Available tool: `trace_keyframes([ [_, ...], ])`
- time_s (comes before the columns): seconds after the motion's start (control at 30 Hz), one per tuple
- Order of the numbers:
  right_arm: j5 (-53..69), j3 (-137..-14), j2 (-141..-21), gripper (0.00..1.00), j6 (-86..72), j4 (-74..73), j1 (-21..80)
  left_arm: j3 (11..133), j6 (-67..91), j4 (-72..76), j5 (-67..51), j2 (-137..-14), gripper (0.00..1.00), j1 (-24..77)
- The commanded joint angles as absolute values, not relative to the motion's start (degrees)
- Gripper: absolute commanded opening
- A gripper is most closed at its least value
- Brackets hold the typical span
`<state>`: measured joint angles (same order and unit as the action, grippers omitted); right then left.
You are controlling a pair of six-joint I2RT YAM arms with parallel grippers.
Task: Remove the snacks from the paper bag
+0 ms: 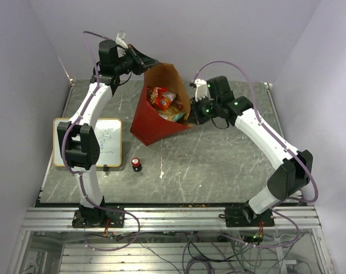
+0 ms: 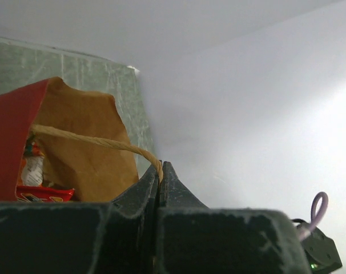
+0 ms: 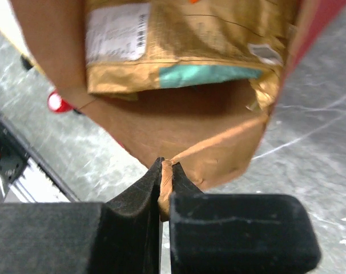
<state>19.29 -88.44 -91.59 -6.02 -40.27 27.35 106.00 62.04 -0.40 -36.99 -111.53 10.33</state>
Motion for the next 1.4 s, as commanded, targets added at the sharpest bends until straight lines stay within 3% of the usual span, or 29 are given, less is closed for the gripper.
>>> trace_keyframes([
  [0.0,24.2,-83.7,-87.4,0.00,-5.0,-38.2,30.8,106.8,59.0,2.2,-41.5,-107.2,0.07,13.7],
  [0.37,16.5,-73.9,-80.2,0.01,-12.2,-35.6,30.7,97.8,60.5,2.1,-41.4,-101.1,0.07,18.0],
  [0.53,14.8,-75.8,-78.9,0.05,-19.1,-37.4,30.3,87.0,69.2,7.9,-39.7,-96.0,0.07,19.5],
  [0.87,10.7,-83.5,-79.9,0.10,-21.8,-47.9,30.3,87.7,65.1,-6.0,-35.5,-90.7,0.07,20.4],
  [1.23,7.0,-85.7,-73.6,0.45,-26.8,-49.5,30.3,81.6,66.0,-6.2,-33.7,-84.9,0.07,22.4],
  [1.37,12.4,-82.3,-68.7,0.70,-31.3,-40.8,30.3,81.9,64.7,-8.3,-32.7,-84.5,0.07,23.4],
])
